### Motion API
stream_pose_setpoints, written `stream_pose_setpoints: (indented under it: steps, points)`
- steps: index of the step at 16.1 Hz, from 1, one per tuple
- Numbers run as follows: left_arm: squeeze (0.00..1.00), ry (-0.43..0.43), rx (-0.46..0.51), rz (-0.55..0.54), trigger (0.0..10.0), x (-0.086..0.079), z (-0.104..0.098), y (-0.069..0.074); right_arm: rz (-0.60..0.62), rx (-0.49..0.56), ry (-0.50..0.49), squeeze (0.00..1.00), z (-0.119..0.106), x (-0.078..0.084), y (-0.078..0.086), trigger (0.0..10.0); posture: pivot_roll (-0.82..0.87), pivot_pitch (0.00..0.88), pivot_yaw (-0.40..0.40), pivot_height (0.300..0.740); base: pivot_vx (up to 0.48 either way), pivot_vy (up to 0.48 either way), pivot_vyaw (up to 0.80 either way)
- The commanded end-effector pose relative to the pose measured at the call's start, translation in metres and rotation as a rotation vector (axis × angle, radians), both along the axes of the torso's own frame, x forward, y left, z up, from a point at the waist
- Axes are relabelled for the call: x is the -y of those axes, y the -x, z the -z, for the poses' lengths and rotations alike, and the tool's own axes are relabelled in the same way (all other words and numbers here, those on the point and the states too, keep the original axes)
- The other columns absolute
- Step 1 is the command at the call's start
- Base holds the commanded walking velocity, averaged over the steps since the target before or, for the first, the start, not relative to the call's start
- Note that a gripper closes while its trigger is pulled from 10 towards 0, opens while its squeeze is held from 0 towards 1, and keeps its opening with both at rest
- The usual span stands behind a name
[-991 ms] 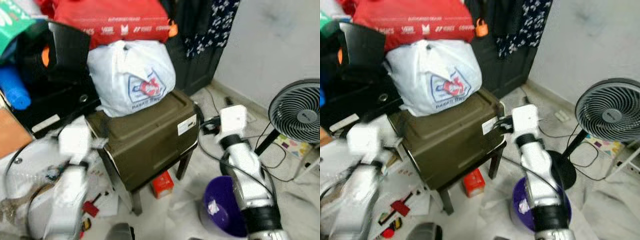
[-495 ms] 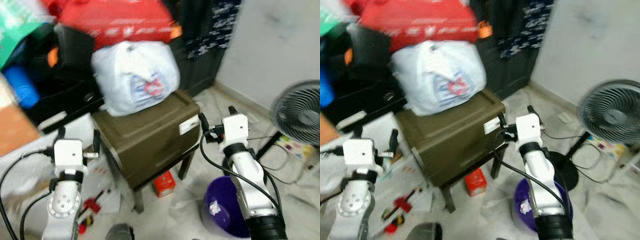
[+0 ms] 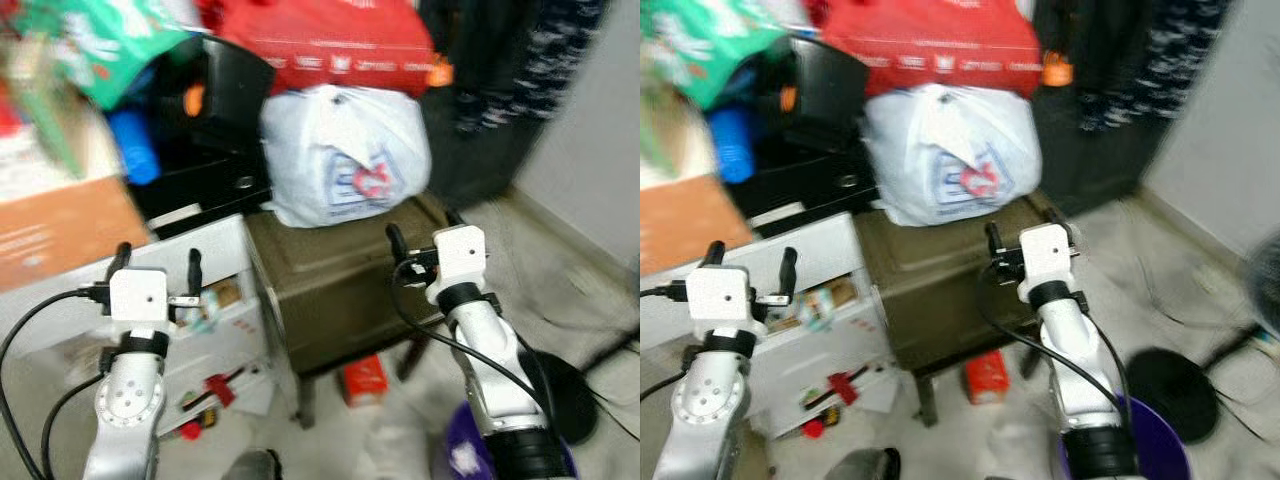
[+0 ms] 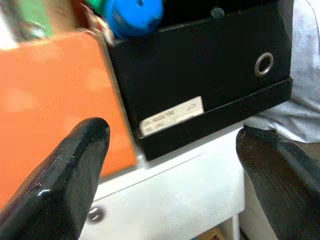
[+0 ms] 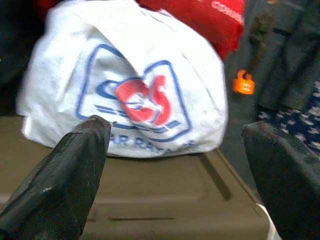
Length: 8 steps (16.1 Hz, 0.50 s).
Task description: Clean up the room
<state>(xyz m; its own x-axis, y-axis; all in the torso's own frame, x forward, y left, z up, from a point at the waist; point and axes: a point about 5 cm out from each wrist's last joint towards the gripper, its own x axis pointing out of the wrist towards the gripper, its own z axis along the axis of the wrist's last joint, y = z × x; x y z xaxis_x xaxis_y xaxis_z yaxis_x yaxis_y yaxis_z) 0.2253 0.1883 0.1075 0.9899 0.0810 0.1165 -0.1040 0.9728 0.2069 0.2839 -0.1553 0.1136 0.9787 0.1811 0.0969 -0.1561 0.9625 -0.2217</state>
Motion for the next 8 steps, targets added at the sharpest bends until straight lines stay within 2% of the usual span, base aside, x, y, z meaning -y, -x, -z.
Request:
stream_pose_setpoints:
  steps: [1,4,6,8]
  points:
    - [0.00,0.000,-0.003,0.006,10.0,0.0036,-0.0014,0.0012,0.003,0.019,0.005,0.00,-0.0061,0.0023,0.0003,10.0,-0.03,0.000,-0.016,0.740,0.000,0.000,0.80]
    - [0.00,-0.002,-0.004,0.009,10.0,0.0054,-0.0032,0.0000,0.009,0.014,0.003,0.00,-0.0056,0.0030,0.0007,10.0,-0.03,0.006,-0.016,0.740,0.000,0.000,0.80]
    - [0.00,-0.003,-0.003,0.009,10.0,0.0053,-0.0036,-0.0013,0.007,0.012,0.003,0.00,-0.0053,0.0022,0.0008,10.0,-0.03,0.008,-0.016,0.740,0.000,0.000,0.00]
    - [0.00,0.000,-0.003,0.013,10.0,0.0064,-0.0039,-0.0019,0.007,0.012,0.002,0.00,-0.0055,0.0021,0.0007,10.0,-0.04,0.011,-0.017,0.740,0.000,0.000,0.80]
